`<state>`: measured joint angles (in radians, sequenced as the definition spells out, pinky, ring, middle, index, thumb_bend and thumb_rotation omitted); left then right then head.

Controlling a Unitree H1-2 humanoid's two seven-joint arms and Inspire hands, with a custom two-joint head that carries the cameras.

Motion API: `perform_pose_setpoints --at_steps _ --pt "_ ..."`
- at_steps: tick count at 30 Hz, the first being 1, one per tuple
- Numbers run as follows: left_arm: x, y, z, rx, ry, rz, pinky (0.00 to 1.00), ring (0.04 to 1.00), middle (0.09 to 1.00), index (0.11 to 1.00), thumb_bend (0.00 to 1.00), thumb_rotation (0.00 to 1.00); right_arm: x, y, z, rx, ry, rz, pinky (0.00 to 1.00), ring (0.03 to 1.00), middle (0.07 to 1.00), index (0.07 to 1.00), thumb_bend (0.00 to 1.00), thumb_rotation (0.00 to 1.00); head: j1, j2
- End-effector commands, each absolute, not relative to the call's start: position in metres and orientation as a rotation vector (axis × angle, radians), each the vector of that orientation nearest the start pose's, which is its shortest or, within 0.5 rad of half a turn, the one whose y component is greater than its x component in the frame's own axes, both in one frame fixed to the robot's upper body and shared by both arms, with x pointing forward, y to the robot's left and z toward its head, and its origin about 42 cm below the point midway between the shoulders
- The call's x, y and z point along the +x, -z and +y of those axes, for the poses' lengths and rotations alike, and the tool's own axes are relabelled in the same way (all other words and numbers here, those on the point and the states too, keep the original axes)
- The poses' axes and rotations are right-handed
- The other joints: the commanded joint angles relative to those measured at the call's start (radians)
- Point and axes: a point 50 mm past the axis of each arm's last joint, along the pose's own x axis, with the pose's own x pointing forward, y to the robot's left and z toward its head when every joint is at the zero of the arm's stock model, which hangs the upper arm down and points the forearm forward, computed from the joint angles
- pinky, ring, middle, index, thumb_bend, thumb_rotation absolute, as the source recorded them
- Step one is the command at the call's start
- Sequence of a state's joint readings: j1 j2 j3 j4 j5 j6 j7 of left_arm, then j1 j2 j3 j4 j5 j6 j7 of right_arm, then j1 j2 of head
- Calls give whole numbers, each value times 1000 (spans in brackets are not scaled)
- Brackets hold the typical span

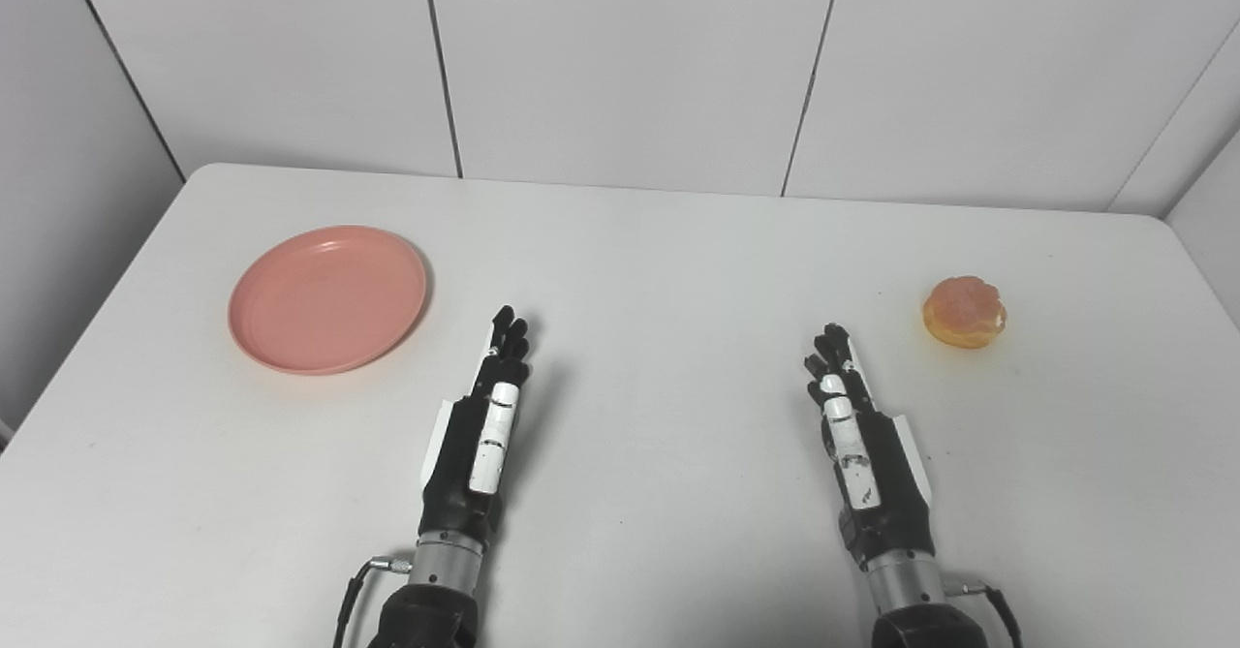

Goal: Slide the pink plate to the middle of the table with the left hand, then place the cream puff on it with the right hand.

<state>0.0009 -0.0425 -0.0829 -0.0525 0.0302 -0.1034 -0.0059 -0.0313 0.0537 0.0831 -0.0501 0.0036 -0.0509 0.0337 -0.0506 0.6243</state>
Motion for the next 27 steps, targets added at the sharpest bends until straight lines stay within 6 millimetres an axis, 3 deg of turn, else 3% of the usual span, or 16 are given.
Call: perform_pose_setpoints --at_steps 1,7,15,25,27 --pt "279 -109 172 -14 82 -156 1000 1000 1000 1000 523 999 295 -138 -162 62 -140 -207 1000 976 990 990 528 932 1 0" --pt "280 -109 173 -7 85 -150 1000 1000 1000 1000 522 1000 296 -138 -162 55 -138 -211 1000 975 986 991 523 928 9 -4" --pt "279 -108 155 -5 102 -153 1000 1000 1000 1000 531 1000 297 -132 -178 92 -122 -200 1000 975 986 988 535 852 186 -49" --pt "285 -111 139 -1 90 -162 1000 1000 1000 1000 602 1000 297 -130 -197 84 -145 -204 1000 997 1000 1000 520 868 285 -83" --pt "287 -115 139 -10 88 -172 1000 1000 1000 1000 565 1000 298 -128 -199 85 -155 -209 1000 1000 1000 1000 497 880 293 -85"
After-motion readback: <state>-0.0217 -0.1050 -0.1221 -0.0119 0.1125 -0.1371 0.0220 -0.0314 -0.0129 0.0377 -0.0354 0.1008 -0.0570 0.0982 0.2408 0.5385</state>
